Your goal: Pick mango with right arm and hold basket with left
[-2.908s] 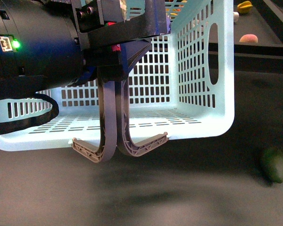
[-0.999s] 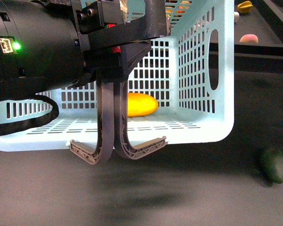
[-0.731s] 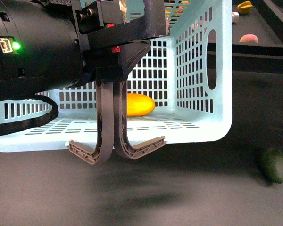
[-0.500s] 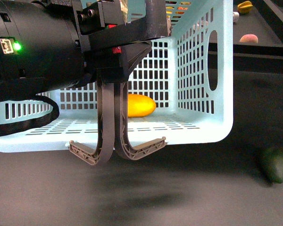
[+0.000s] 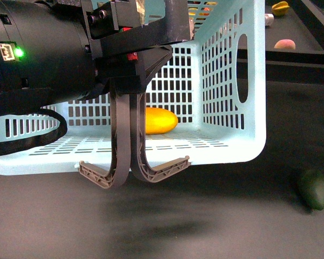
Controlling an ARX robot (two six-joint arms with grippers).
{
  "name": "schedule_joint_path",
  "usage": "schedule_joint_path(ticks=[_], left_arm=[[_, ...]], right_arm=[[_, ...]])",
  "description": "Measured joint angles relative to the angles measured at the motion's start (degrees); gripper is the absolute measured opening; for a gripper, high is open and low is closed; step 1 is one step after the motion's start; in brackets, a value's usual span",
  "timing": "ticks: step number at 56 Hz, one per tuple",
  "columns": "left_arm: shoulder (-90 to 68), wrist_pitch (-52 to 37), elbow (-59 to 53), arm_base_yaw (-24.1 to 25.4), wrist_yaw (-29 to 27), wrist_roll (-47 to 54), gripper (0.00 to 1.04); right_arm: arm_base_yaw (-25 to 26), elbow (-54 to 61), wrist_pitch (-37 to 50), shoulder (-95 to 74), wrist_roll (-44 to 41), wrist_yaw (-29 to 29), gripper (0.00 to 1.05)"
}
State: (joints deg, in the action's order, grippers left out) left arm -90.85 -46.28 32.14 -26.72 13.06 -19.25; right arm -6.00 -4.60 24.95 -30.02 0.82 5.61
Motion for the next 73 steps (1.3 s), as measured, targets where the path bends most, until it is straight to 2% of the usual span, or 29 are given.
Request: schedule_joint_path(ticks=[4, 8, 58, 63, 73], left_arm=[[0.0, 0.0, 0.0, 0.0, 0.0, -0.1, 0.08], [0.0, 0.0, 0.0, 0.0, 0.0, 0.0, 0.08], [0.0, 0.0, 0.0, 0.0, 0.0, 0.0, 0.08], [0.0, 0.0, 0.0, 0.0, 0.1, 0.0, 0.08], [0.0, 0.0, 0.0, 0.0, 0.0, 0.2, 0.08]], right_arm=[[3.6, 0.6, -1.2, 1.9, -0.3, -4.9, 0.17], [5.7, 1.3, -2.8, 4.4, -0.5, -5.2, 0.01], [5.9, 4.3, -14.8, 20.0, -0.6, -5.5, 0.02], [5.9, 4.3, -23.8, 27.0, -0.7, -5.7, 0.02], [5.9, 4.3, -24.8, 29.7, -0.7, -5.7, 0.02]])
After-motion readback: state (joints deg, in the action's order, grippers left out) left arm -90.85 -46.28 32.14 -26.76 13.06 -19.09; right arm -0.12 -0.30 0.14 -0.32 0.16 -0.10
